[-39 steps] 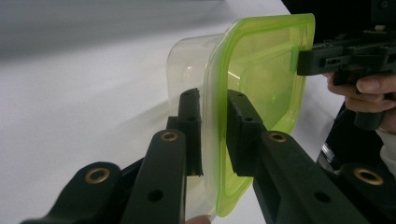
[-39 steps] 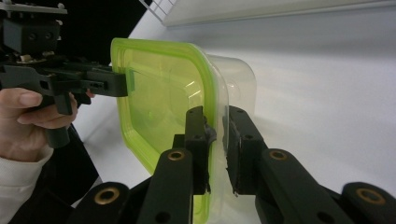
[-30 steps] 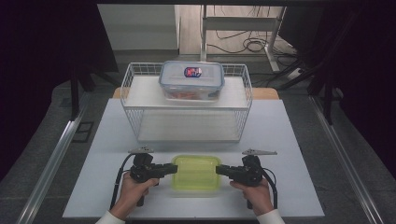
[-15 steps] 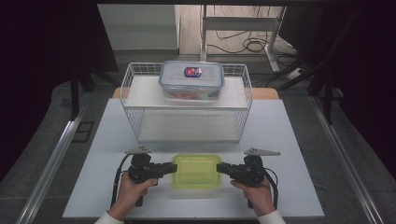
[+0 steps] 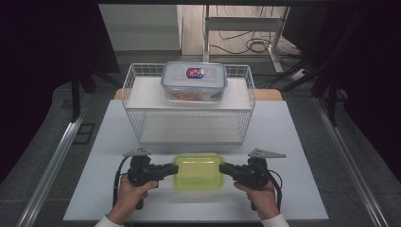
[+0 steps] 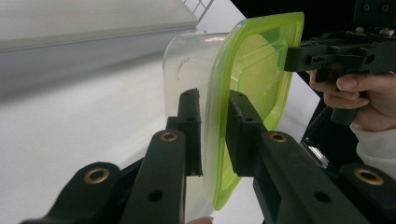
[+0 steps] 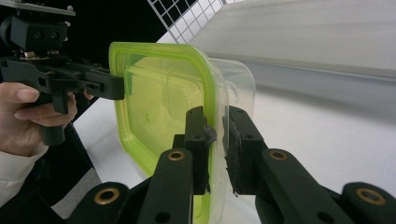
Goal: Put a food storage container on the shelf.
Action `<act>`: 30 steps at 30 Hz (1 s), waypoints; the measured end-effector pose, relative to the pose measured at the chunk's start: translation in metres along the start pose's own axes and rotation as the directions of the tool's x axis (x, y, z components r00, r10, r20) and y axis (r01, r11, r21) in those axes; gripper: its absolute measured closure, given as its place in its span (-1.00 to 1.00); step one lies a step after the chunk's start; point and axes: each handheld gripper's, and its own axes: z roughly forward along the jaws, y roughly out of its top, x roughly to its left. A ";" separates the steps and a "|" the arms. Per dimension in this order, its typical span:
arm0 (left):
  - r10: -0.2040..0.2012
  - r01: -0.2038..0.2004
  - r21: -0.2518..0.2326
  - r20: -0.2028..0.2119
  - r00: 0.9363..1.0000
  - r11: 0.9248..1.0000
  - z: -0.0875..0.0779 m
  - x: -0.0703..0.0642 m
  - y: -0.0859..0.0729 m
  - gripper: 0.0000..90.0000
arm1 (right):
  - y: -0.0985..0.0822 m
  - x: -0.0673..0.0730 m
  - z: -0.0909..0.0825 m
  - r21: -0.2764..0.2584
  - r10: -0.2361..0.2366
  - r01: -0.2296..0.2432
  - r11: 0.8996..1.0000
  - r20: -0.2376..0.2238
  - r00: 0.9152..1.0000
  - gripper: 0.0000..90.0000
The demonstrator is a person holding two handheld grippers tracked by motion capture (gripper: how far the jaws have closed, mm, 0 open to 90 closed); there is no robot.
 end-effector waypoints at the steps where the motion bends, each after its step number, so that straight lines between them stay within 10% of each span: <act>1: 0.002 -0.002 -0.002 -0.001 1.000 1.000 -0.001 -0.001 0.000 0.72 | 0.000 0.001 0.000 -0.001 -0.001 0.001 1.000 0.000 1.000 0.76; 30: 0.055 -0.055 -0.041 -0.006 0.998 0.998 -0.015 -0.014 0.032 0.73 | 0.030 0.015 -0.014 -0.057 -0.081 0.081 0.995 0.001 0.997 0.76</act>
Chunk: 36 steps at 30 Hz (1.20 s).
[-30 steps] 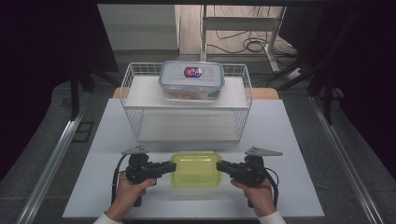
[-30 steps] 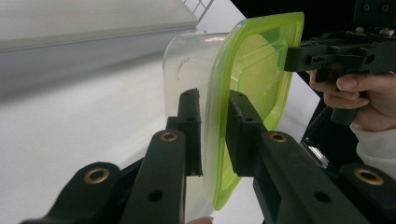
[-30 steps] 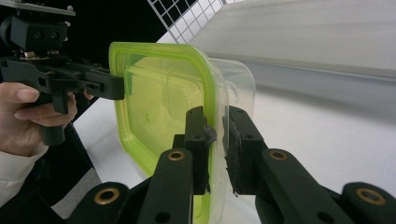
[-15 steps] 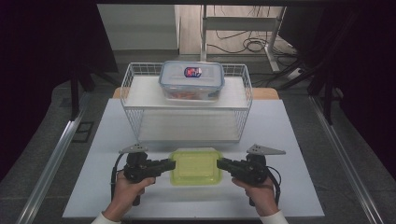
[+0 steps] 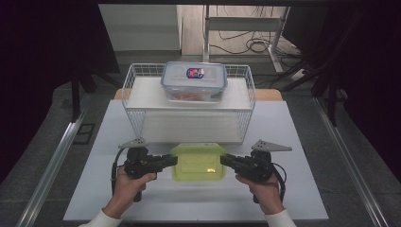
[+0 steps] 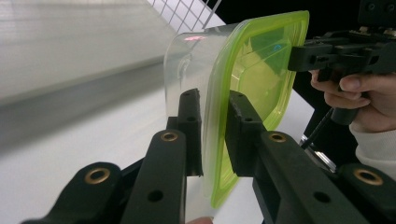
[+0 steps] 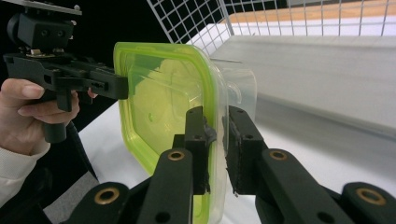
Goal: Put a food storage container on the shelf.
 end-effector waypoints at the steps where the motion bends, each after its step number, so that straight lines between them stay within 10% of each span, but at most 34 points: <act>1: 0.007 -0.007 -0.001 -0.001 1.000 1.000 0.000 0.000 0.002 0.73 | 0.002 0.000 0.000 -0.004 0.000 0.000 1.000 0.000 1.000 0.76; 36: 0.089 -0.091 -0.075 -0.020 0.996 0.993 -0.025 -0.016 0.083 0.73 | 0.083 0.013 -0.015 -0.080 -0.079 0.079 0.994 0.010 0.997 0.76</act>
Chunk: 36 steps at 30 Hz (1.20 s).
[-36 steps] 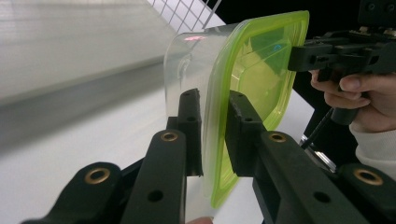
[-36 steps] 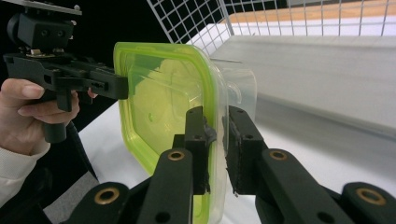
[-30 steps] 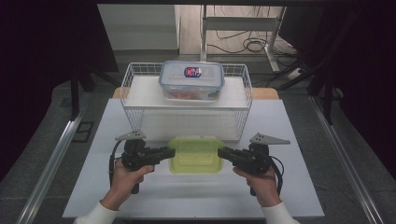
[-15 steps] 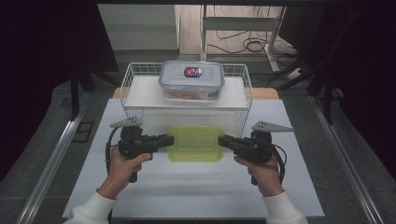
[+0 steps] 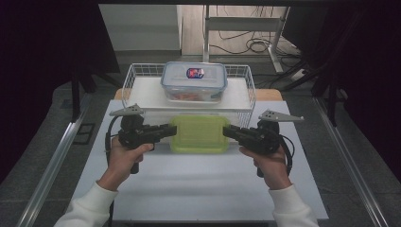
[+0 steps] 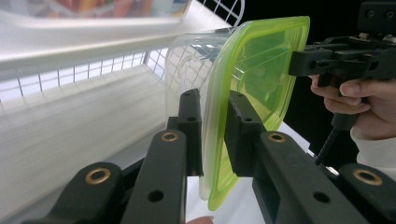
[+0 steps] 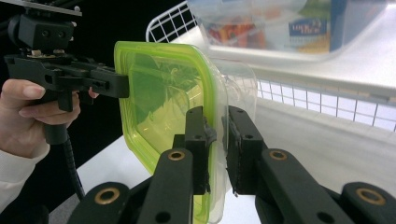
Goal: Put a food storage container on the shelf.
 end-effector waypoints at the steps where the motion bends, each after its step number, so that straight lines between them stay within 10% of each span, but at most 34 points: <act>1: 0.004 -0.004 -0.002 -0.003 1.000 1.000 -0.001 0.000 0.003 0.73 | 0.002 0.000 0.000 -0.002 -0.002 0.002 1.000 -0.001 1.000 0.76; 36: 0.083 -0.085 -0.039 -0.050 0.995 0.996 -0.017 0.001 0.090 0.75 | 0.084 0.001 0.004 -0.070 -0.068 0.069 0.995 0.013 0.998 0.76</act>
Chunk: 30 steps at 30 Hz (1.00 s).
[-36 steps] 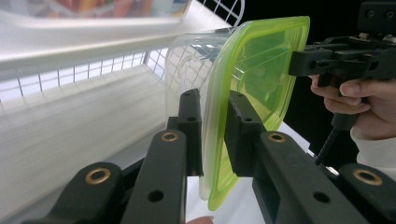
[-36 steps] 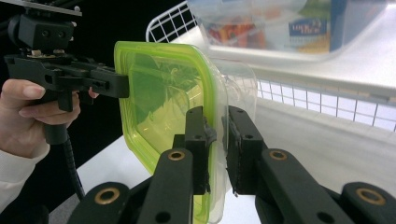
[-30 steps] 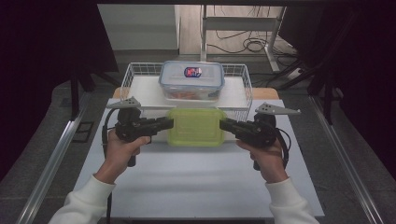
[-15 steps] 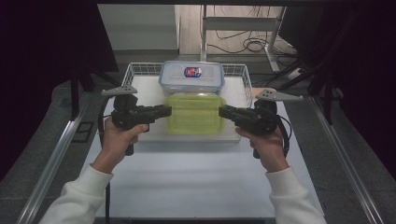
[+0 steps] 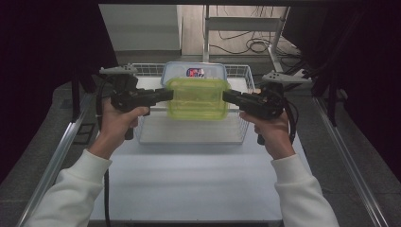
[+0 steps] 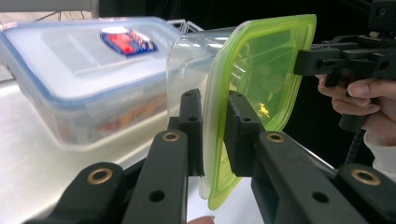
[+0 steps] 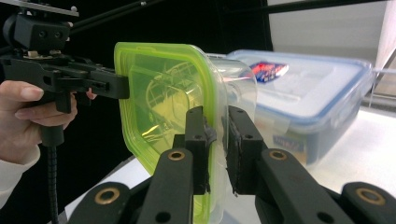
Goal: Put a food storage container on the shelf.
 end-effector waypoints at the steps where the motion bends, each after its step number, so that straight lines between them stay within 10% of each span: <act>1: 0.004 -0.004 0.000 -0.004 1.000 1.000 0.000 0.000 0.003 0.75 | 0.004 -0.001 0.001 -0.002 -0.002 0.002 1.000 0.004 1.000 0.76; 19: -0.011 0.011 0.026 0.019 1.000 1.000 0.013 0.034 0.069 0.76 | 0.058 -0.024 0.021 -0.009 0.053 -0.053 0.999 0.038 0.998 0.76; 30: -0.111 0.112 0.055 -0.011 0.994 0.992 0.033 0.070 0.064 0.76 | 0.062 -0.055 0.058 0.063 0.149 -0.152 0.986 0.043 0.988 0.76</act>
